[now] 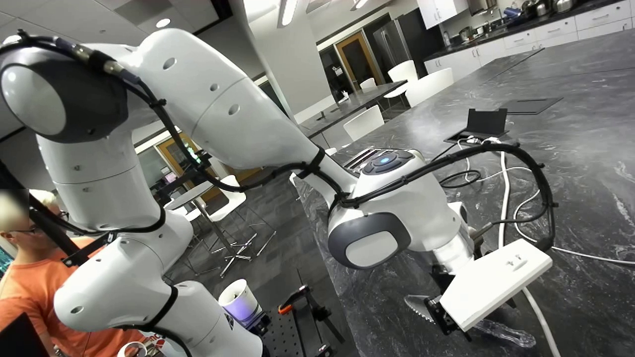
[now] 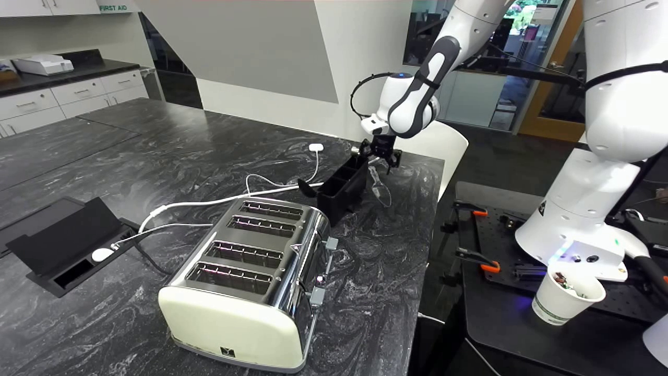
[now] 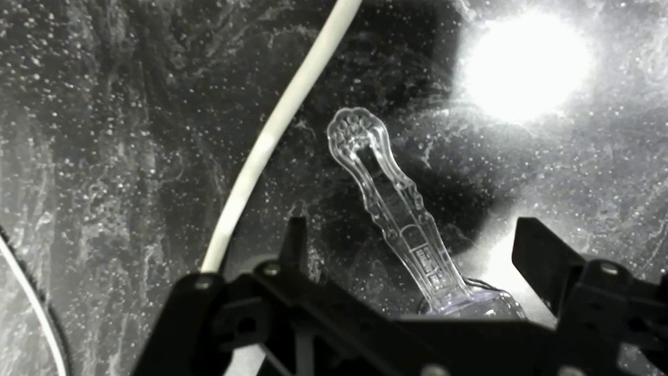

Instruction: Put the black spoon in the cutlery holder followed by the clear butter knife

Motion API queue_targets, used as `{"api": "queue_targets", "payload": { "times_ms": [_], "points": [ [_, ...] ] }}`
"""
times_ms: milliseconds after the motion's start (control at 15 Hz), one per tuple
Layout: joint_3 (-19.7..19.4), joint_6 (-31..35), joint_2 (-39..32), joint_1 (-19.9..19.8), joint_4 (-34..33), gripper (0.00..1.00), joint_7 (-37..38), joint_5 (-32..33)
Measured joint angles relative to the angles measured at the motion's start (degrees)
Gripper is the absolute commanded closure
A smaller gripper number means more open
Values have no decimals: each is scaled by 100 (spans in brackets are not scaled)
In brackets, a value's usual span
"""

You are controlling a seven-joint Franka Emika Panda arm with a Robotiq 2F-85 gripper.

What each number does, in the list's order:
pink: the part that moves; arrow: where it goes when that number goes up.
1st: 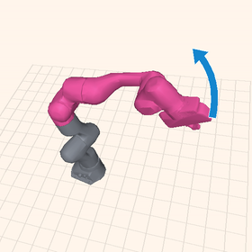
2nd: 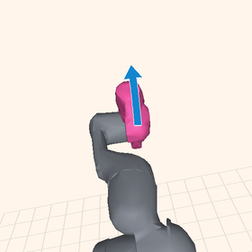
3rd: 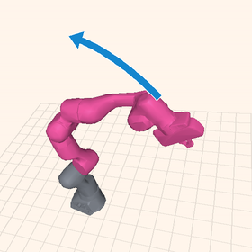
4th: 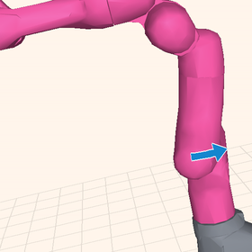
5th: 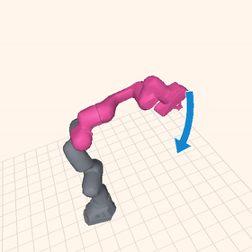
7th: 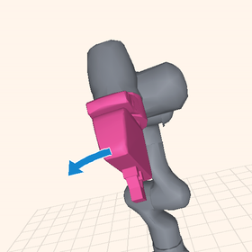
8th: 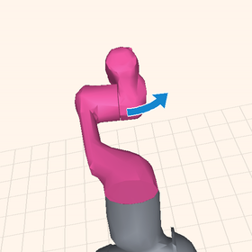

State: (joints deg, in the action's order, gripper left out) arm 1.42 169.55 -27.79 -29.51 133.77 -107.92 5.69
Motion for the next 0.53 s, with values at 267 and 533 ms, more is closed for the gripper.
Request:
{"api": "queue_targets", "payload": {
  "times_ms": [267,533],
  "points": [
    [-11,-23,-109,42,-56,0,0,71],
    [-34,-25,-219,108,-80,25,0,95]
  ]
}}
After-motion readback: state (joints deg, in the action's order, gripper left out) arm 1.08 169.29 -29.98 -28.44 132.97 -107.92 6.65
